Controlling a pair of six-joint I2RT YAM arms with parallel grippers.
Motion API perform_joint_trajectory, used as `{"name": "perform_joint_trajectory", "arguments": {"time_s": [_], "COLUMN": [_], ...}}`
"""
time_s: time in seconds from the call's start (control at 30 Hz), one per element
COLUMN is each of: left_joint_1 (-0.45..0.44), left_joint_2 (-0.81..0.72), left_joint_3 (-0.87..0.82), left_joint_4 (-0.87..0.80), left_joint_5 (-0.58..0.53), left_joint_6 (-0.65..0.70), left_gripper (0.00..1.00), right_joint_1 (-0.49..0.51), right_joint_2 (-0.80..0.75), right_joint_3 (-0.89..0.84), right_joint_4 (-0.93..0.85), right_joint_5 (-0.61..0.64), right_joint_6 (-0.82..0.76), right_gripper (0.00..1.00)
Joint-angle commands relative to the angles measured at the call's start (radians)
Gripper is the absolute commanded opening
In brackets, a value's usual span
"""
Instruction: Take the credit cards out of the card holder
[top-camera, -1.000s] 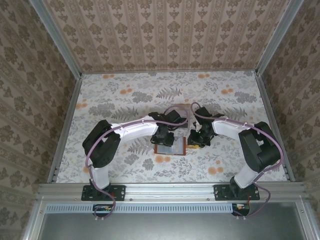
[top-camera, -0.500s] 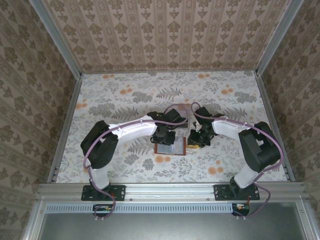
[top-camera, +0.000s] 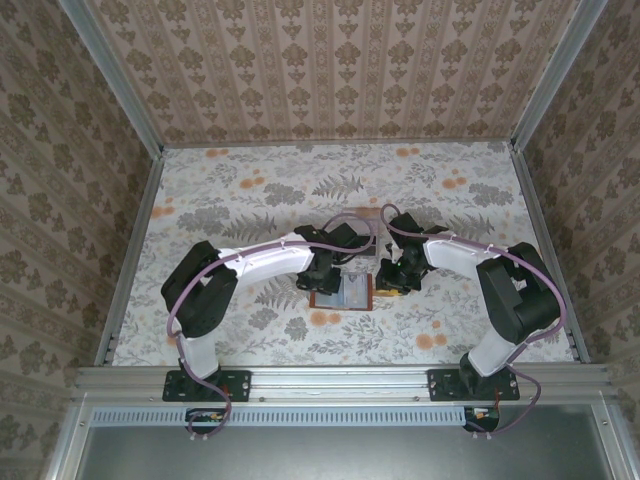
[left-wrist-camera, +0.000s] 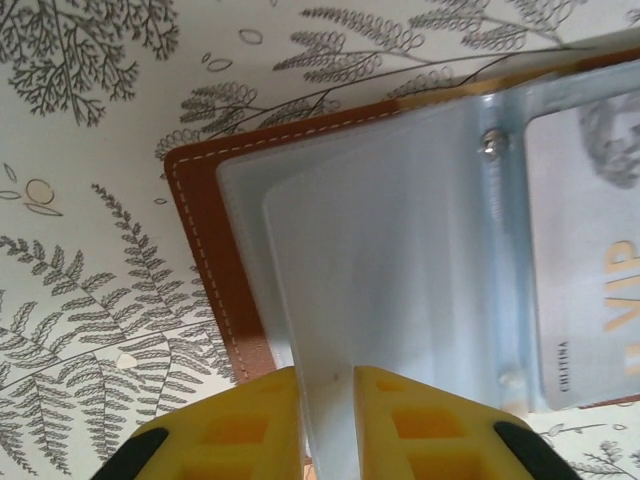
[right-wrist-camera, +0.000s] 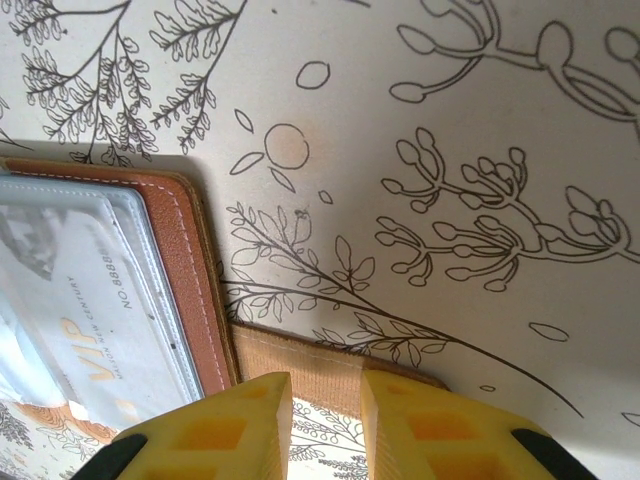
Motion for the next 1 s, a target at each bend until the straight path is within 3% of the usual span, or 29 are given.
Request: {"name": "perform_joint_trajectory", "arguments": {"time_s": [0.0, 0.6, 0.97], "left_joint_1": [0.002, 0.03, 0.087], "left_joint_2": [0.013, -0.087, -0.169], "left_joint_3": [-0.02, -0.078, -0.198], "left_joint_4": [-0.039, -0.019, 0.321], "left_joint_5": [-0.03, -0.03, 0.249], "left_joint_6": [0.017, 0.011, -0.037], "left_gripper": [0.21, 0.21, 0.22], "right_joint_1": [0.006, 0.036, 0.054], "right_joint_2": [0.011, -0.025, -0.038], "right_joint_3": [0.026, 0.068, 0.055], "right_joint_4": [-0.045, -0.086, -0.004], "right_joint_5": [0.038, 0.053, -0.06], "right_joint_6": [-0.01, 0.003, 0.059], "right_gripper": [0.26, 0.26, 0.26]}}
